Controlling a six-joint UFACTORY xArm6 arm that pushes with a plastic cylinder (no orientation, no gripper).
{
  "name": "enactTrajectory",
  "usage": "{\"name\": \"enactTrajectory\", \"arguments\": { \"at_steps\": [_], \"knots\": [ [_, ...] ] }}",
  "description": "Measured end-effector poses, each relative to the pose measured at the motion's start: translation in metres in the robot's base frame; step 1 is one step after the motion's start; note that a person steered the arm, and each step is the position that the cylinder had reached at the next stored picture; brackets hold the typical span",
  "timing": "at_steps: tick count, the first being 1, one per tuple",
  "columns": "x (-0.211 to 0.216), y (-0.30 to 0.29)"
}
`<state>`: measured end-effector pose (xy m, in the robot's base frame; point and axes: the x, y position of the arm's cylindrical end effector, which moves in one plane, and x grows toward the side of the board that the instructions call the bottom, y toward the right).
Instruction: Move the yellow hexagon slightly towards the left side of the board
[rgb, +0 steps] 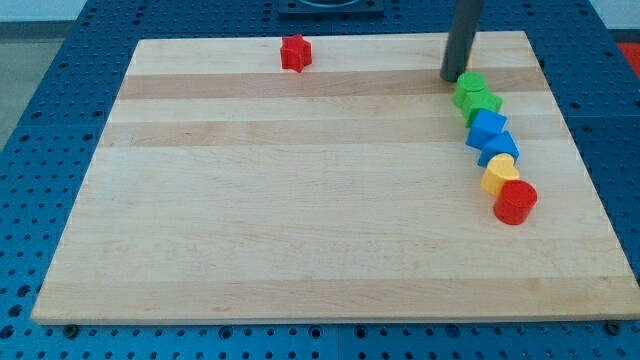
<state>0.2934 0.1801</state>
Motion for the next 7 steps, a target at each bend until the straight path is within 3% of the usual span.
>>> {"name": "enactTrajectory", "arguments": {
  "at_steps": [2, 5, 7],
  "knots": [
    [-0.054, 0.069],
    [-0.071, -0.031],
    [-0.053, 0.06]
  ]
}}
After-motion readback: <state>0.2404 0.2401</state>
